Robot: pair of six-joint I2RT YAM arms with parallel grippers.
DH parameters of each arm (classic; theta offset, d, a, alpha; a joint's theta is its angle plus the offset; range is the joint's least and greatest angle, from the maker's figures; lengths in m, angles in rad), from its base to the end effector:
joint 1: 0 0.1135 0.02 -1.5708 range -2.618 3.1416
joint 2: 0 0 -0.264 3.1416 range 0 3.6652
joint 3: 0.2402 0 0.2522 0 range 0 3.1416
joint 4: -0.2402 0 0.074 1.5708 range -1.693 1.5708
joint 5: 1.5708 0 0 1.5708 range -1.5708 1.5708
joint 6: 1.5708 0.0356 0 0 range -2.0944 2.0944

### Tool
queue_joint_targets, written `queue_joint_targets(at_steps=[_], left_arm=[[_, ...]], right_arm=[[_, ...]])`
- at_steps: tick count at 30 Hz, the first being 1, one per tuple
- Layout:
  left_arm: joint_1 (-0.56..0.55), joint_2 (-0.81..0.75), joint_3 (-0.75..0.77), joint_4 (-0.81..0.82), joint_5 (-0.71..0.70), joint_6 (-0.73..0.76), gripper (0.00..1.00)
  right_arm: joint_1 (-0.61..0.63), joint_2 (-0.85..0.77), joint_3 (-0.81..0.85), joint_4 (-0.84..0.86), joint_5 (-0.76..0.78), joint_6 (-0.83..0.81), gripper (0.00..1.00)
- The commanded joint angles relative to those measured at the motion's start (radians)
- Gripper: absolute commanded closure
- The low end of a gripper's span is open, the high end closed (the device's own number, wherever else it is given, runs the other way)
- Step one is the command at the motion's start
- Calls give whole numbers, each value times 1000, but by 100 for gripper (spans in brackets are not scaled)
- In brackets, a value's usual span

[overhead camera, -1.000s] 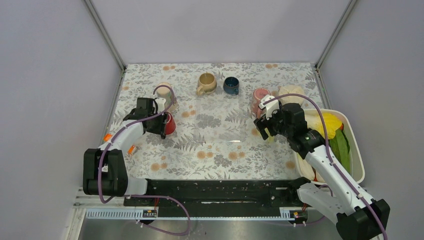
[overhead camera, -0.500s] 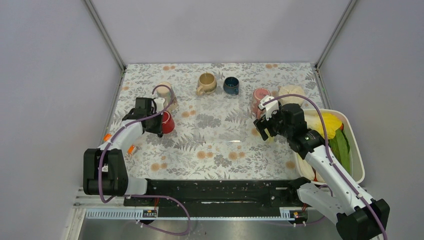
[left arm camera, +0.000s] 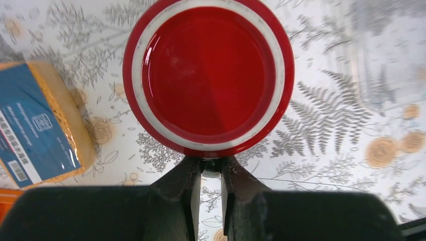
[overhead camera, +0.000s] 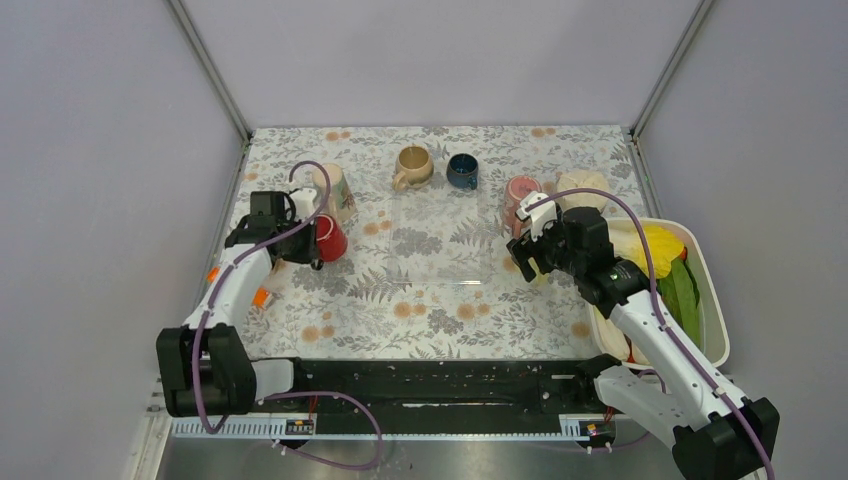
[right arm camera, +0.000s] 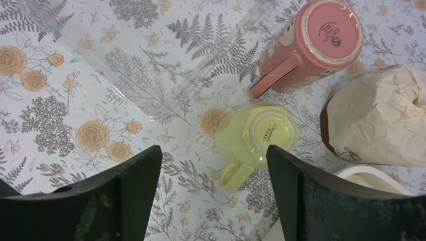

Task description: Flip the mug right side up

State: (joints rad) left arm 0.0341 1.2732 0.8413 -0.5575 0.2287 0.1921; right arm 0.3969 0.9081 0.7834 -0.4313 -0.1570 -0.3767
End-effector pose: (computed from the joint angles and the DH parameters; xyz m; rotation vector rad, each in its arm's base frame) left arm 0.2500 0.0005 0.2270 0.2866 2.5177 -0.2035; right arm 0.1831 0.0828 0.2931 -0.8865 1.9305 0.1789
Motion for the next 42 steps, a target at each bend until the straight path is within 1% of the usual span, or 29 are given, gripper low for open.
queue_joint_targets(at_steps=[1, 6, 9, 12, 14, 16, 19, 21, 23, 24, 25, 27, 30, 32, 36, 42], left_arm=[[4, -107, 110, 37, 159, 21, 100], [4, -129, 202, -28, 315, 1, 100], [3, -136, 277, -22, 411, -45, 100], [3, -127, 361, 33, 526, -121, 100], [1, -121, 400, 117, 609, -225, 100], [-2, -122, 406, 268, 686, -360, 100], [-13, -127, 362, 585, 731, -604, 100], [-23, -125, 313, 812, 736, -784, 100], [-28, -118, 260, 1042, 729, -953, 100], [-51, -113, 237, 1136, 718, -1028, 100], [-62, -106, 213, 1220, 707, -1089, 100], [-81, -87, 175, 1379, 687, -1203, 100], [-102, -48, 123, 1558, 655, -1355, 100], [-113, -30, 92, 1623, 624, -1413, 100], [-146, -15, 43, 1631, 559, -1425, 100], [-196, 21, -16, 1663, 495, -1458, 100]], right_arm=[[7, -4, 52, 11, -41, 7, 15], [6, 1, 95, 0, -80, 11, 13], [7, 9, 144, 1, -115, 28, 11], [7, 28, 210, 18, -186, 91, 10], [7, 43, 245, 53, -245, 157, 8], [7, 61, 266, 119, -304, 246, 5], [7, 94, 268, 266, -395, 403, 1], [7, 123, 255, 401, -452, 540, 0], [7, 158, 231, 578, -491, 684, 1], [7, 180, 212, 691, -502, 758, 1], [7, 202, 197, 785, -511, 861, 1], [7, 257, 174, 962, -541, 1017, 0], [8, 358, 162, 1186, -576, 1224, 1], [10, 411, 160, 1298, -584, 1312, 1], [22, 487, 143, 1462, -564, 1411, 1], [80, 581, 120, 1582, -515, 1481, 3]])
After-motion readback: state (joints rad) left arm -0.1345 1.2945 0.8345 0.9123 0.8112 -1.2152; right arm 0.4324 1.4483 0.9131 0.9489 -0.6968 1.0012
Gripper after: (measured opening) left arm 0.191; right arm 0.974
